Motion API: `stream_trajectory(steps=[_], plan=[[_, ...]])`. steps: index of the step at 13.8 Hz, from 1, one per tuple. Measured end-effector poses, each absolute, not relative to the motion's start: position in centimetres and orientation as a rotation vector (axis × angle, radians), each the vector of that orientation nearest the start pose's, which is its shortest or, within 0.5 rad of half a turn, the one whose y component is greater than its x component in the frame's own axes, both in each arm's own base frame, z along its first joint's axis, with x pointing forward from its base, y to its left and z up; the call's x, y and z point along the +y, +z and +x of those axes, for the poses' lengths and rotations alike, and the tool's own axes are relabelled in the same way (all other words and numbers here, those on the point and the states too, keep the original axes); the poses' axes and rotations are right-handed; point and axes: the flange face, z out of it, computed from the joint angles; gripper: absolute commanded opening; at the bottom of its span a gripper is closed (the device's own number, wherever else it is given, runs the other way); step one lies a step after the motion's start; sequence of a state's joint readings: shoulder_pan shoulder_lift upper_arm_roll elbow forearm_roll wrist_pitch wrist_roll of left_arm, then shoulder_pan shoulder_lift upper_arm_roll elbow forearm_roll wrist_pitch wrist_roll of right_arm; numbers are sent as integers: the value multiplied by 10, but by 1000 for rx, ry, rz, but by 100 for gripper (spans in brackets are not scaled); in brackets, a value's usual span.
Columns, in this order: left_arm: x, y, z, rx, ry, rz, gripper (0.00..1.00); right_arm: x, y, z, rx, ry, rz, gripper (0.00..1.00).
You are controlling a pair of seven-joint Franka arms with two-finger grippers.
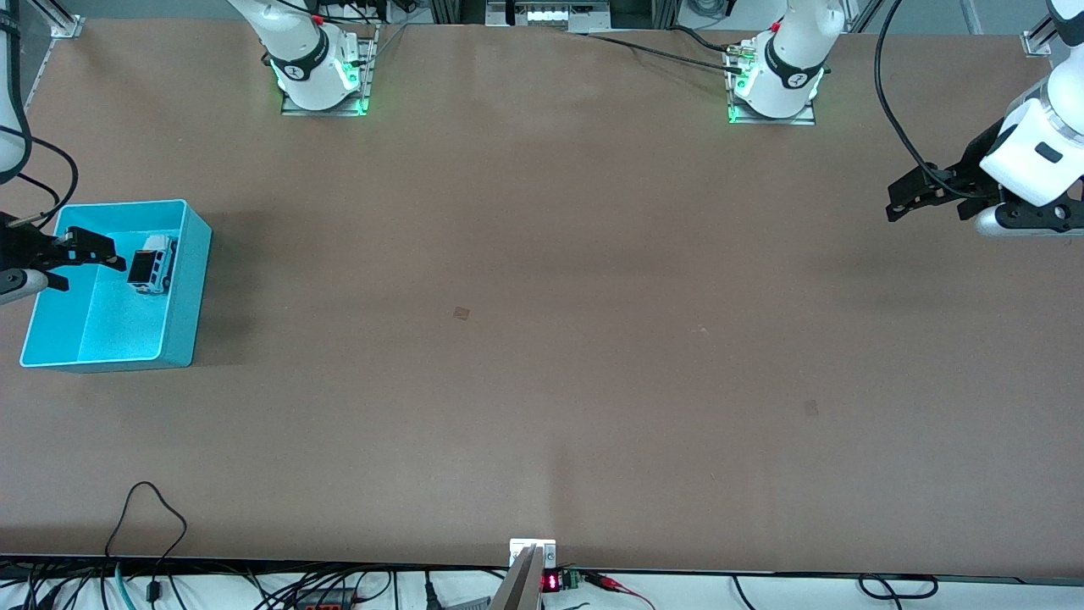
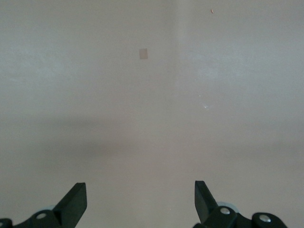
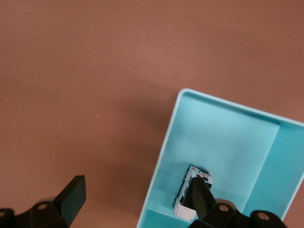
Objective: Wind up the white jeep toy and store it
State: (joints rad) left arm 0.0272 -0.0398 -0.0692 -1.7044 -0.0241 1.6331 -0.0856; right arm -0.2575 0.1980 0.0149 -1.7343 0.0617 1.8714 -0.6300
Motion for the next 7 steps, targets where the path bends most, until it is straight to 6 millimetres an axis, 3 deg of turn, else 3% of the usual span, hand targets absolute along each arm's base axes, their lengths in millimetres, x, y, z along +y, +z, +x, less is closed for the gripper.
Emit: stream_trajectory(steps=[3, 7], plan=[[-26, 589, 544, -72, 52, -3160, 100, -103, 485, 610, -607, 13, -3010, 100], [-26, 589, 544, -72, 52, -3160, 100, -68, 505, 616, -395, 5, -3050, 100]])
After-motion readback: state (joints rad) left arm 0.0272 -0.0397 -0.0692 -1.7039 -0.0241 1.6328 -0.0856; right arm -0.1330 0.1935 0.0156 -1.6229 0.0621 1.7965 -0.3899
